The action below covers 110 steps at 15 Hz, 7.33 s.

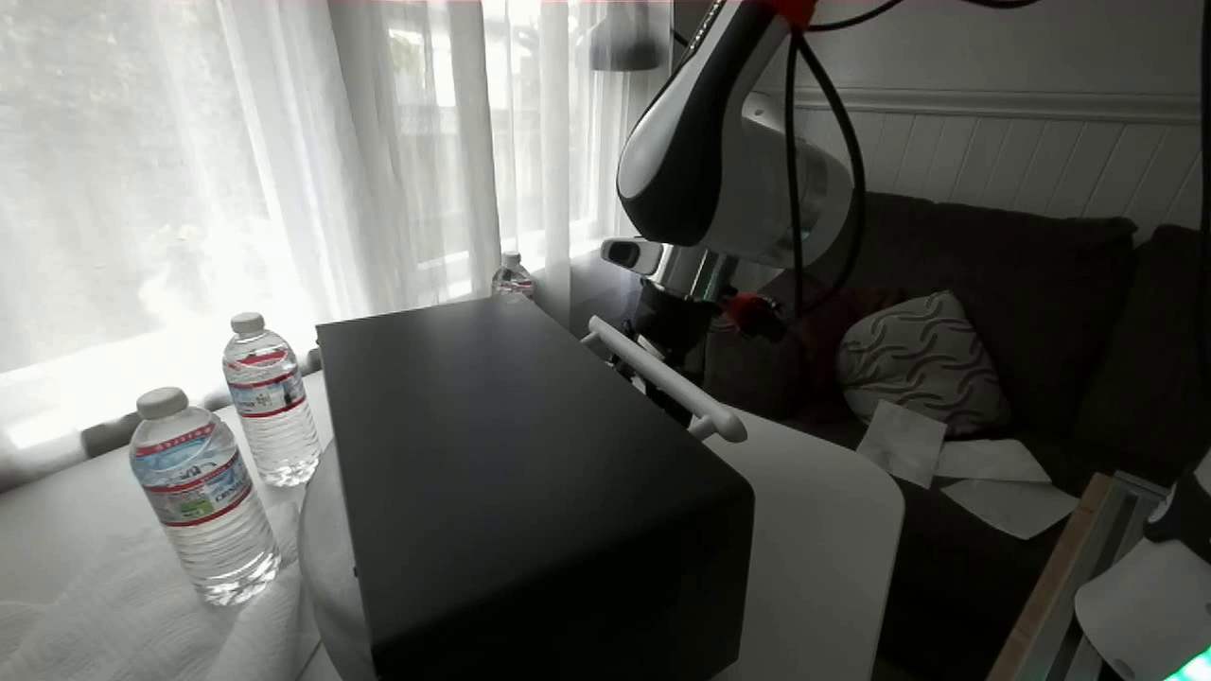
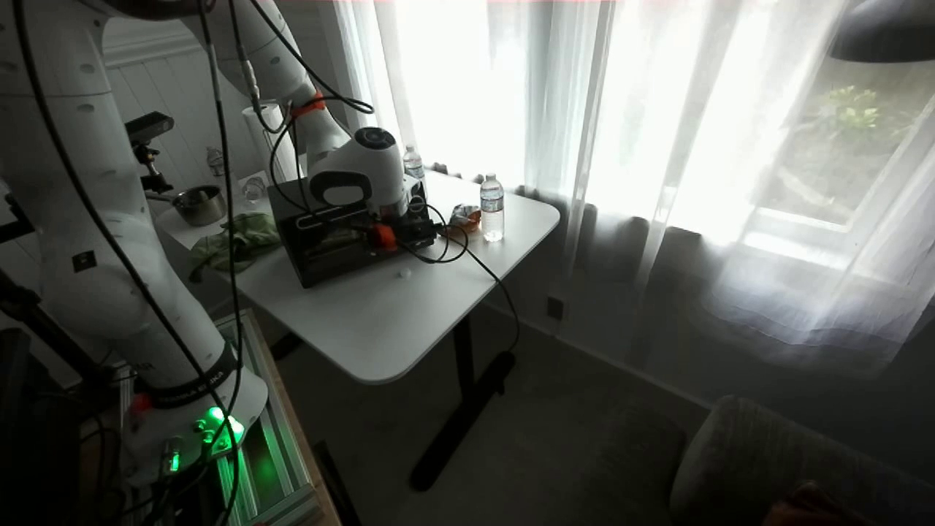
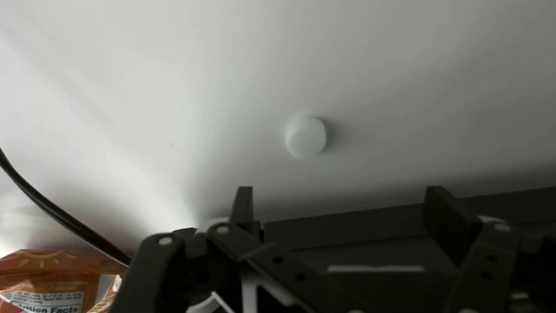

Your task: Pick up the white water bottle lid and put it on the oven

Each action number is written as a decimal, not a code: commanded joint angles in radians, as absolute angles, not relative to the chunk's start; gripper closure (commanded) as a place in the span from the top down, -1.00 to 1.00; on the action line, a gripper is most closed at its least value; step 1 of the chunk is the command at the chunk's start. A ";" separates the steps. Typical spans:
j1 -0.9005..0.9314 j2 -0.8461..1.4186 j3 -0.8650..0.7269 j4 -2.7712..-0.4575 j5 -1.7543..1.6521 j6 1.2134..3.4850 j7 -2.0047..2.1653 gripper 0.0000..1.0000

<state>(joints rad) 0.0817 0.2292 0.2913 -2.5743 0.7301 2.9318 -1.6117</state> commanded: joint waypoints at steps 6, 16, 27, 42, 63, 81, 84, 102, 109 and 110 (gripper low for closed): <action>0.000 0.334 0.346 -2.525 0.784 2.941 -1.750 1.00; -0.013 0.386 0.373 -2.507 0.771 2.984 -1.747 1.00; -0.041 0.436 0.397 -2.477 0.759 2.999 -1.770 0.48; -0.030 0.391 0.362 -2.494 0.741 2.985 -1.726 -0.86; 0.129 -0.316 0.281 -2.666 0.618 2.761 -1.331 -0.86; 0.438 -0.135 0.216 -2.568 0.511 2.719 -1.294 -0.01; 0.428 -0.154 0.219 -2.566 0.499 2.715 -1.289 0.46; 0.364 -0.580 0.092 -2.730 0.472 2.495 -0.931 1.00; 0.312 -0.728 0.044 -2.752 0.298 2.220 -0.690 1.00; 0.337 -0.651 0.043 -2.730 0.315 2.298 -0.719 1.00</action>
